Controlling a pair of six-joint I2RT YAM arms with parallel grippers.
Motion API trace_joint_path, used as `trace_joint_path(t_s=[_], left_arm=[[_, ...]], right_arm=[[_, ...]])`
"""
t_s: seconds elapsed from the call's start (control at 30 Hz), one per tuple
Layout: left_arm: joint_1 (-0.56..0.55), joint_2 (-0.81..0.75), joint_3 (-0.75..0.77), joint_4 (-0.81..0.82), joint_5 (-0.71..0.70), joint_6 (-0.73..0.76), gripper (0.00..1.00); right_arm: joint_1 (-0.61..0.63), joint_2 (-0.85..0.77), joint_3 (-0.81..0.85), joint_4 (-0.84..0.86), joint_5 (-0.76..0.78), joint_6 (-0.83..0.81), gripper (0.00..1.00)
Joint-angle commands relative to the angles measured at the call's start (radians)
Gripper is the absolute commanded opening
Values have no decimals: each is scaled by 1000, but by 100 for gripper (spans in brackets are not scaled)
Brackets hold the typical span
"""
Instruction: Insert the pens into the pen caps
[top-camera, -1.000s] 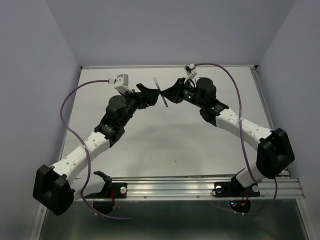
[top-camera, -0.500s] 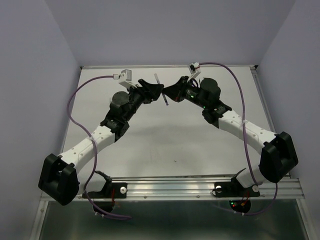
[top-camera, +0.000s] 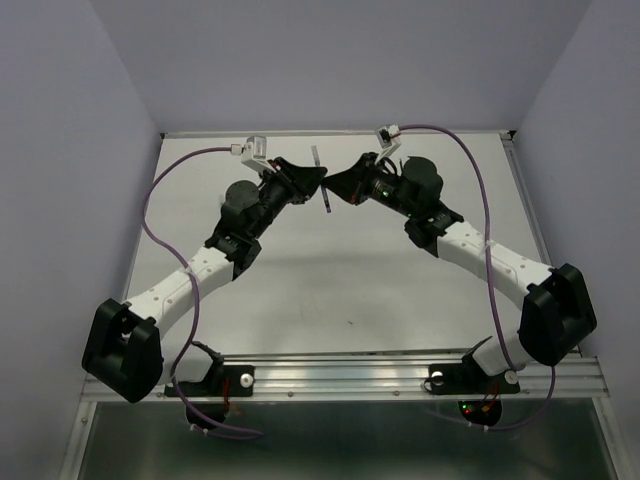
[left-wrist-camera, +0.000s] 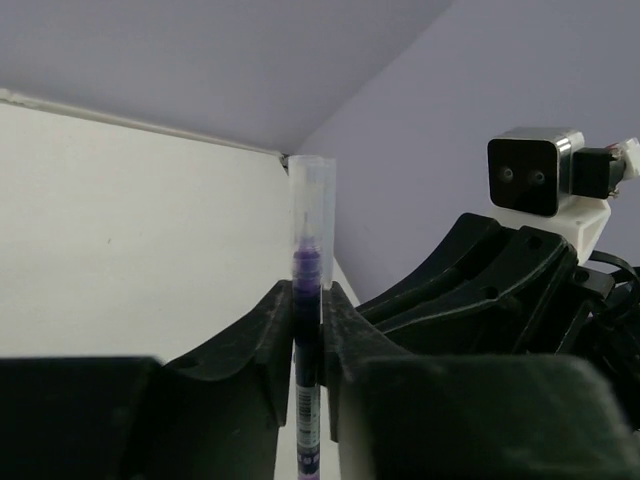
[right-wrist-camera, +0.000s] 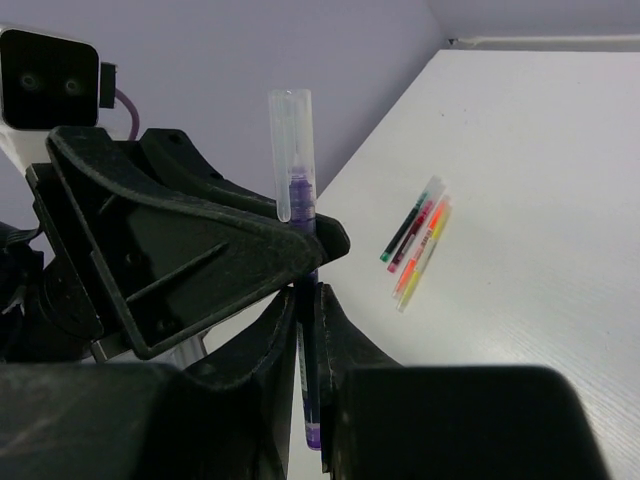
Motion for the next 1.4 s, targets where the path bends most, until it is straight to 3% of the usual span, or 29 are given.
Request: trace_joint_path(t_s=[0.0,0.2,0.27,0.33,0.43,0.57,0.7,0.73,0.83,1.03,1.37], left_arm=[[-5,-11,27,95,48,-1,20],[-5,-8,33,86,47,12,1],[-3,-5,42,54,19,24,0],[1,0,65,22,8,38,0],[49,3,91,-67,4,65,0],[115,12,135,-191,-56,110,0],[195,65,249,-465,-119,221,0],[204,102,272,-518,-178,242,0],[259,179,315,-641,-136,295,0],[301,392,433,-875,-214,329,0],[308,578,487,-961,-343,351,0]], right_arm=[[0,-32,-6,61,2,7,5],[0,-32,-8,60,10,10,14],[0,-37,-6,52,16,-10,26],[0,-49,-3,35,42,-22,46],[0,-69,11,-3,74,-80,100],[0,-113,18,-39,140,-135,100],[0,-161,15,-72,269,-224,100],[-10,-165,18,-92,327,-237,100],[-21,-155,49,-149,419,-274,100],[-64,-121,73,-181,453,-281,100],[-130,-72,92,-197,407,-258,100]])
